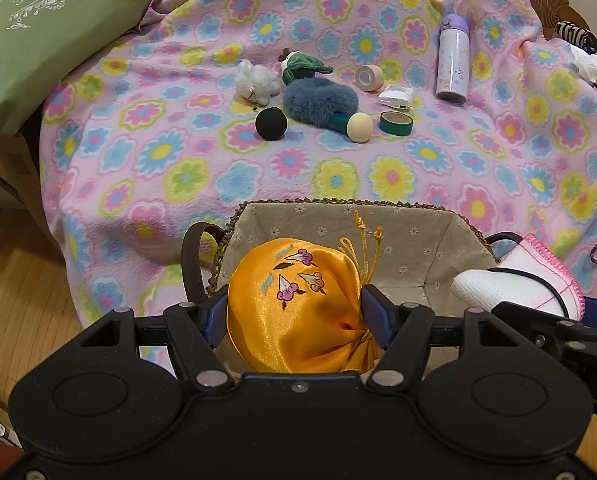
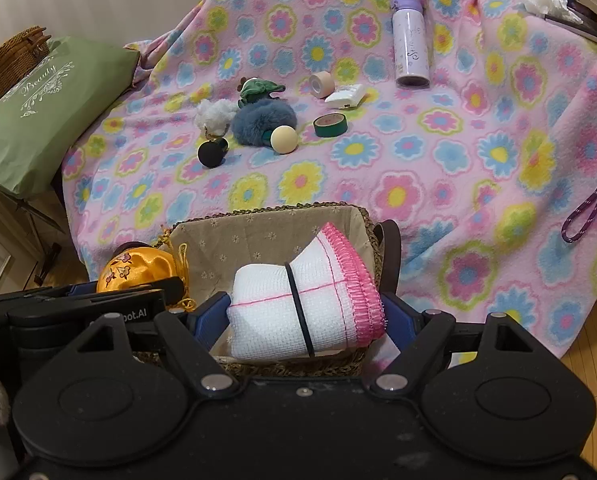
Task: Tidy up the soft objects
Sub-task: 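Carry the orange pouch and towel bundle back over the woven basket, then open the left tool dropping the pouch while the right tool drops the towel bundle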
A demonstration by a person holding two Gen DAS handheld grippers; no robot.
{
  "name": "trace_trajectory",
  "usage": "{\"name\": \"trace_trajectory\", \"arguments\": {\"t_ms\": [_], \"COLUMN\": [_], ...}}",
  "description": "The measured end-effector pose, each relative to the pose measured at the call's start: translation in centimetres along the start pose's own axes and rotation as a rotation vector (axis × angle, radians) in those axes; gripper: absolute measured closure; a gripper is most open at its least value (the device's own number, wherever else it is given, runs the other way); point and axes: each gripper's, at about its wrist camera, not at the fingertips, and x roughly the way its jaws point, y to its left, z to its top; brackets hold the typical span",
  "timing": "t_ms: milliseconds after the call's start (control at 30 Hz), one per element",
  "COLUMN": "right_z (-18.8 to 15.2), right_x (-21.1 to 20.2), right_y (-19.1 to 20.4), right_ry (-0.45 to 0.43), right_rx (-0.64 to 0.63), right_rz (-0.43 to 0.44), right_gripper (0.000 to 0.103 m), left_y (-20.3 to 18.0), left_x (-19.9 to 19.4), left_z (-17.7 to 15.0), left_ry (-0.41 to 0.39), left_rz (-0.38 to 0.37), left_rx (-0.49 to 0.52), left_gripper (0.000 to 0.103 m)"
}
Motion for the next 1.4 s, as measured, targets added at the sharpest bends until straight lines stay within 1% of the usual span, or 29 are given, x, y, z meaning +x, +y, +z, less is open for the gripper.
{"name": "trace_trajectory", "arguments": {"t_ms": [400, 467, 500, 533, 833, 1000, 1400], "right_z": [-0.04, -0.07, -0.07, -0.07, -0.20, -0.18, -0.11], "right_x": [0.04, 0.05, 0.02, 0.01, 0.06, -0.06, -0.09], "right_y": [0.27, 0.42, 0.39, 0.39, 0.59, 0.54, 0.59], "right_ry": [-0.003, -0.002, -0.003, -0.004, -0.008, -0.013, -0.016], "right_rx": [0.001, 0.002, 0.002, 0.001, -0.002, -0.003, -0.005], "right_rz": [0.001, 0.000, 0.000, 0.000, 0.001, 0.005, 0.002], "right_gripper": [0.021, 0.021, 0.021, 0.021, 0.022, 0.018, 0.018], "left_y": [0.26, 0.27, 0.27, 0.26, 0.19, 0.25, 0.39], "left_x": [-0.20, -0.31, -0.36, -0.41, -0.41, -0.45, -0.40], "left_z": [-0.13, -0.12, -0.11, -0.12, -0.02, -0.02, -0.09], "left_ry": [-0.004, -0.011, -0.014, -0.017, -0.017, -0.015, -0.008], "left_rz": [0.010, 0.016, 0.017, 0.018, 0.025, 0.026, 0.031], "left_rx": [-0.005, -0.004, -0.003, -0.002, -0.003, -0.005, -0.006], "left_gripper": [0.040, 0.034, 0.028, 0.028, 0.028, 0.028, 0.027]}}
